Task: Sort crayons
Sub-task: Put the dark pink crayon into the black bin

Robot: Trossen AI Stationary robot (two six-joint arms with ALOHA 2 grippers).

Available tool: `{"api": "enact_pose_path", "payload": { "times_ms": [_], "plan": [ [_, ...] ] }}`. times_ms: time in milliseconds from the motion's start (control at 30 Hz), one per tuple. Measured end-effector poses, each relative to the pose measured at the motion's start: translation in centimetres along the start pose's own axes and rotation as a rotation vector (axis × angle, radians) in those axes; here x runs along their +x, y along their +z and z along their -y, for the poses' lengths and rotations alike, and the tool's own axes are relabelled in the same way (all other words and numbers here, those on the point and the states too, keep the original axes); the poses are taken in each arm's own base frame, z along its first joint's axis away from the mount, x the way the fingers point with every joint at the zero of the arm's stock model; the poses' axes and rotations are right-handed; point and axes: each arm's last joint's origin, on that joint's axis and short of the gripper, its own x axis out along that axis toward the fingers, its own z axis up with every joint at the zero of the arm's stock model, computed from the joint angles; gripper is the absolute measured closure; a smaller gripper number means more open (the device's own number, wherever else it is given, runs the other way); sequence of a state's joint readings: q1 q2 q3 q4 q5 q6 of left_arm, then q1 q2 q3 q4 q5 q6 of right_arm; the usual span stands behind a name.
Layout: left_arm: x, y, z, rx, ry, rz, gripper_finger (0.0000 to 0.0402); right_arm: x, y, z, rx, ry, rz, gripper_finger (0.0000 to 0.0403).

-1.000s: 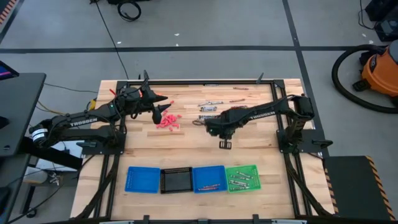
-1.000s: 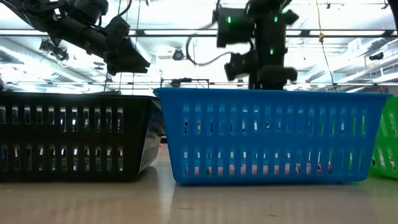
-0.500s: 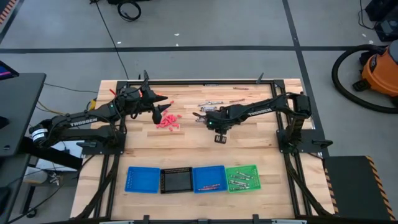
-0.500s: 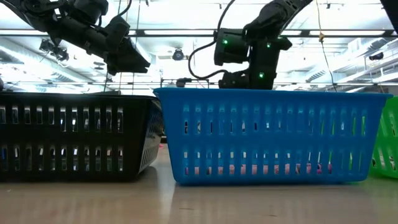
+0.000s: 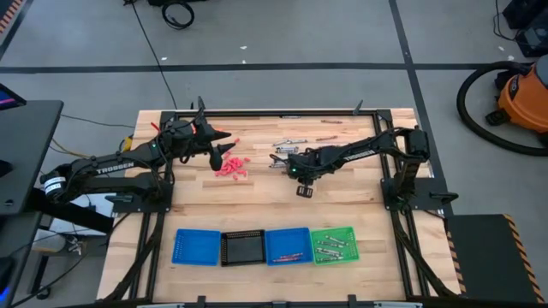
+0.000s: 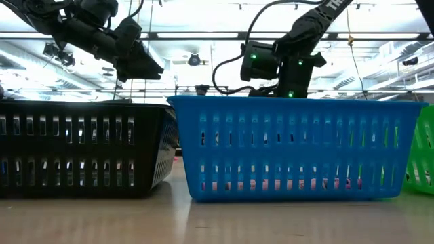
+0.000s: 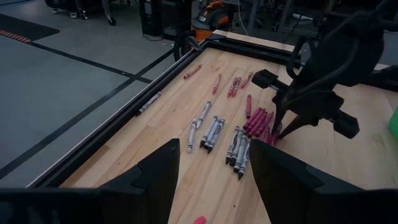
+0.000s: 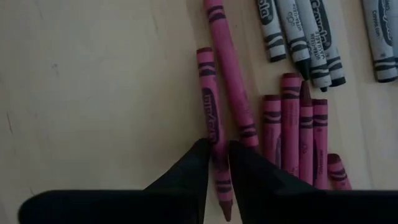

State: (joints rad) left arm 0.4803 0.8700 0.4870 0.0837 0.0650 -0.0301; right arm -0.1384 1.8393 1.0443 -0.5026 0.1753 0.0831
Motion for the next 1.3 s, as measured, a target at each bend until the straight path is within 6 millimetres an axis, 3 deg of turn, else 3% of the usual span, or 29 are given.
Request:
{"api": "enact_pose_path", "payload": {
  "times_ms": [100, 267, 500, 867, 1100, 1300],
  "plan": [
    [0.0, 0.0, 0.1, 0.047, -0.042, -0.001, 0.0196, 0.1, -0.2, -0.2, -0.012, 0.002, -0.005, 0.0352],
    [-0.1, -0.2, 1.2, 0.133, -0.276, -0.005, 0.0196, 0.0, 0.0, -0.2, -0.017, 0.051, -0.008, 0.0395],
    [0.0, -0.3, 2.8, 0.183, -0.380, -0.001, 0.0196, 0.1, 0.1, 0.0, -0.007, 0.073, -0.001, 0.0396],
    [3.6, -3.3, 3.7, 0.164, -0.352, -0.201, 0.0196, -2.3, 0.4, 0.2, -0.006, 0.042, 0.086, 0.0396],
    [5.8, -4.2, 4.1, 0.166, -0.334, -0.188, 0.0196, -3.8, 1.0, -0.4, -0.039, 0.036, 0.181, 0.0396],
    [6.4, -4.5, 4.1, 0.167, -0.315, -0.180, 0.0196, -3.8, 1.0, -0.3, -0.036, 0.035, 0.175, 0.0396]
  ]
}}
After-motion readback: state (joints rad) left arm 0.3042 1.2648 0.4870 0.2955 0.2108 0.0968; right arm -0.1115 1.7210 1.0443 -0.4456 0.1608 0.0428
